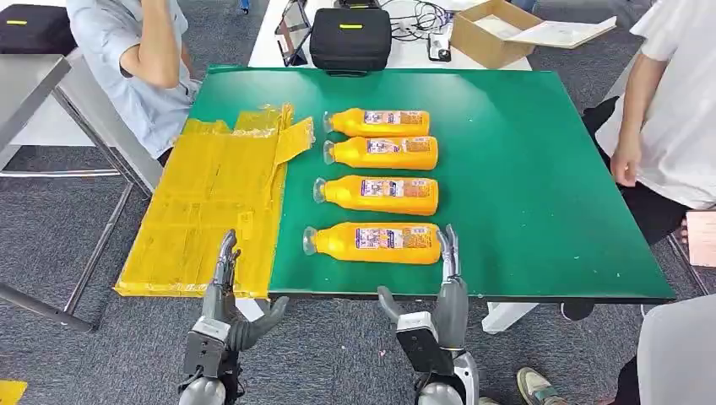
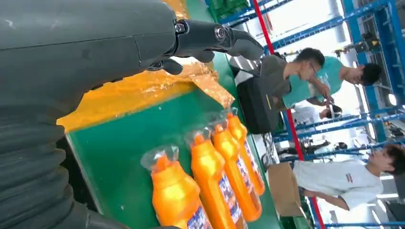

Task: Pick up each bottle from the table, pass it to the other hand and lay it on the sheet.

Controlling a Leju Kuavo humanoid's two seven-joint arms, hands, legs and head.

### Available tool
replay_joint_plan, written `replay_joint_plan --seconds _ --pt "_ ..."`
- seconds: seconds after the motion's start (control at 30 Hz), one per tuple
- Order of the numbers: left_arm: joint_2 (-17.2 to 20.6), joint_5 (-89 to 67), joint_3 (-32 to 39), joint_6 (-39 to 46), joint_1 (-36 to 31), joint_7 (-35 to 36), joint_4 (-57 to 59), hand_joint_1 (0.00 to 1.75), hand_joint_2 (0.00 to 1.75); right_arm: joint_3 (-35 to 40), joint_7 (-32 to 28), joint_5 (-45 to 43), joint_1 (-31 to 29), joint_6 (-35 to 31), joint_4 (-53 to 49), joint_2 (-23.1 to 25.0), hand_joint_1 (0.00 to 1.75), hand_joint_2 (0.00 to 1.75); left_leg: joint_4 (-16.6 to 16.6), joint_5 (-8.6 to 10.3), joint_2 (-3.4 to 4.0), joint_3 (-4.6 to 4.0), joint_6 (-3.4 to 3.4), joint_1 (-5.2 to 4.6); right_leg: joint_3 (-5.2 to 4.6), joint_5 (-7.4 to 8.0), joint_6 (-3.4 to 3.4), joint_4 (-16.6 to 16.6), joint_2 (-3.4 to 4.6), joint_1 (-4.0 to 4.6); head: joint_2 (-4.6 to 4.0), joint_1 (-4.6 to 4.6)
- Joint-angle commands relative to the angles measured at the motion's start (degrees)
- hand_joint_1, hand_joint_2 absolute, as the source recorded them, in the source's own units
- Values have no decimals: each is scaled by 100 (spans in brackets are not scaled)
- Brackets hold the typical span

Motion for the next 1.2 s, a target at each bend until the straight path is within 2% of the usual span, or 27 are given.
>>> replay_joint_plan --seconds 0.03,0.67,0.93,1.2 --pt "75 2 -392 57 -139 98 298 0 175 -132 89 113 -193 38 175 -240 0 175 -6 -1 1 15 -4 4 16 0 -9 -8 -1 5 0 0" --pt "-46 15 -943 30 -475 199 841 0 175 -499 346 543 -228 -24 380 -625 0 175 -6 1 -5 12 -2 2 16 1 -6 -11 -7 3 0 0" --pt "-66 117 -1114 -41 -664 173 1015 0 175 -657 510 1020 -776 -154 893 -803 0 175 -5 3 -2 14 -1 2 17 5 -6 -11 -3 4 0 0" --pt "-53 119 -1111 -40 -656 172 1013 0 175 -641 511 1038 -753 -174 901 -784 0 175 -5 -3 0 20 -4 5 23 0 -9 -12 -2 6 0 0"
